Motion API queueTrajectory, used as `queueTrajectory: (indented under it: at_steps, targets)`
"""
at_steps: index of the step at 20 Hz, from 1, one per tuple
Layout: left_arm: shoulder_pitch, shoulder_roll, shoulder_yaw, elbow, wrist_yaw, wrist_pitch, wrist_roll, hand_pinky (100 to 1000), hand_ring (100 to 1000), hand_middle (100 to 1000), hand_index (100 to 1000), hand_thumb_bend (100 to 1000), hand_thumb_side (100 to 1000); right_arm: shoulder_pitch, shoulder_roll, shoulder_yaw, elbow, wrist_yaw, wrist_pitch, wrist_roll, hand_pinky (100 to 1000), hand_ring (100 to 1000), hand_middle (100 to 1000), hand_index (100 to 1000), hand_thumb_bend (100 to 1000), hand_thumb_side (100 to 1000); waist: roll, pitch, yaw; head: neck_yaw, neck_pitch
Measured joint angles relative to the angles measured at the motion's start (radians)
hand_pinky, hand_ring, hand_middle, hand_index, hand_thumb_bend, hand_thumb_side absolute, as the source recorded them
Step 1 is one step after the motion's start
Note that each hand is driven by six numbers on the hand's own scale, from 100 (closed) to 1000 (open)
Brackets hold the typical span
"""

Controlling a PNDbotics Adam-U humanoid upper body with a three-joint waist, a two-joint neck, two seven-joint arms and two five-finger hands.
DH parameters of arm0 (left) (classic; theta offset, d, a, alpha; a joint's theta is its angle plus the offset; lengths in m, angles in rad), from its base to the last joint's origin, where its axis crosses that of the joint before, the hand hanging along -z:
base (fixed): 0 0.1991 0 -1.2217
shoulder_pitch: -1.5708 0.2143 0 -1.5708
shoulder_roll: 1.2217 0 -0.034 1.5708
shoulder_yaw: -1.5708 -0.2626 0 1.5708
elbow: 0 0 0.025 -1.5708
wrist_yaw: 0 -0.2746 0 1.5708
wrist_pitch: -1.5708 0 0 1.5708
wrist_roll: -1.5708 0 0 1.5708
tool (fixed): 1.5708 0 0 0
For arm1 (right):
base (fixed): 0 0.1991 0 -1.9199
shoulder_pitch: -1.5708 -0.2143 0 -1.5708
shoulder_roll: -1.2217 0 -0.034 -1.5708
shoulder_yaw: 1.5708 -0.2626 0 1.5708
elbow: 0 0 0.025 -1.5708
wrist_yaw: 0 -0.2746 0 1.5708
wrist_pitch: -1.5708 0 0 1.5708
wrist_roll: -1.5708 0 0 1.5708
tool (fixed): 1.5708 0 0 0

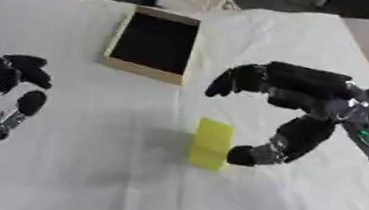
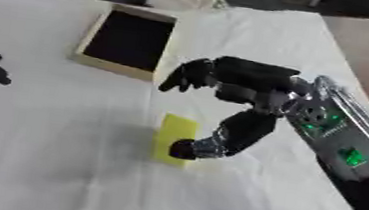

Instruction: Pick up objects on the table and place them in the box.

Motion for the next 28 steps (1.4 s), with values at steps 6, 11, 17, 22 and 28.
queueTrajectory:
  at_steps: [6,11,17,22,28]
  targets:
    - [-0.007,0.0,-0.005,0.0,0.004,0.002,-0.011,859,642,593,786,533,587,-0.019,0.036,0.021,0.054,0.03,-0.012,0.017,750,785,828,908,526,854,0.0,0.0,0.003,-0.009,0.0]
    - [-0.008,-0.001,-0.006,0.0,0.006,0.004,-0.014,859,642,593,786,532,587,-0.035,0.07,0.039,0.118,0.075,-0.031,0.022,752,787,830,910,529,853,-0.001,0.0,0.007,-0.022,0.0]
    - [-0.009,-0.001,-0.006,0.0,0.006,0.004,-0.018,859,642,593,786,533,586,-0.043,0.099,0.05,0.195,0.151,-0.062,0.006,759,793,835,914,544,850,-0.003,0.0,0.009,-0.035,0.0]
    - [-0.01,-0.001,-0.006,0.0,0.007,0.003,-0.02,859,643,593,787,533,587,-0.045,0.109,0.051,0.239,0.218,-0.083,-0.024,760,794,837,915,543,847,-0.003,-0.001,0.011,-0.039,0.0]
    - [-0.012,-0.001,-0.006,0.0,0.008,0.004,-0.02,859,643,594,787,532,587,-0.048,0.109,0.043,0.279,0.281,-0.085,-0.073,761,794,835,915,536,836,-0.004,-0.002,0.013,-0.042,-0.001]
